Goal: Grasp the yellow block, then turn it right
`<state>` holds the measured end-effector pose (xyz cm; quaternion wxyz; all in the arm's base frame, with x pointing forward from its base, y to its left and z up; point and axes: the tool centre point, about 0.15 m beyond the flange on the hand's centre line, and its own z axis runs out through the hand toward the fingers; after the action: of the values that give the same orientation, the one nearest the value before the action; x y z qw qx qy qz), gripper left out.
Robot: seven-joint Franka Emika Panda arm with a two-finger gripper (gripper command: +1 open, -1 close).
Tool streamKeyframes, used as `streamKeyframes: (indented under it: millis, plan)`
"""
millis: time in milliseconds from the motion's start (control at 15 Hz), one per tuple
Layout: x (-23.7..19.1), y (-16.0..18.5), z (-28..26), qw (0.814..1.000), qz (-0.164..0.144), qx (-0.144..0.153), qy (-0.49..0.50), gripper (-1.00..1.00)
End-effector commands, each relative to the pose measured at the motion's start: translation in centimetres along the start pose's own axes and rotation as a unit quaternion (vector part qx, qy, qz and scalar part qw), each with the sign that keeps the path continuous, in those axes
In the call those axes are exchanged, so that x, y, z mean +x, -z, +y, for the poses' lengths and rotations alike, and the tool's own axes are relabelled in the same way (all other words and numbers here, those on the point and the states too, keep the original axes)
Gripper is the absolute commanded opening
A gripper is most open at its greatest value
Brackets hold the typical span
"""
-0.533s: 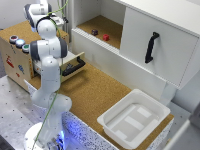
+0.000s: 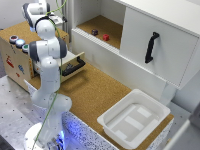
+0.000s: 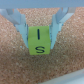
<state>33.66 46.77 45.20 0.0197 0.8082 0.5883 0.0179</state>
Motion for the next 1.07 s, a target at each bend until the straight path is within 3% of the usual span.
streamKeyframes:
  millis: [0,333,533,867,1000]
  plan:
    - [-2.1,0.9,-2.2,0.991,-0.003,-0.019,-0.133,-1.0]
    - [-2.5,0.6,-2.1,0.956,-0.044,-0.02,-0.288,-1.0]
    - [-2.4,-0.9,-1.4,0.92,-0.008,0.01,-0.392,-1.0]
    - [-1.3,-2.9,0.8,0.865,0.005,0.034,-0.501,-1.0]
    - [-0.5,-3.5,2.2,0.838,0.029,0.054,-0.542,-1.0]
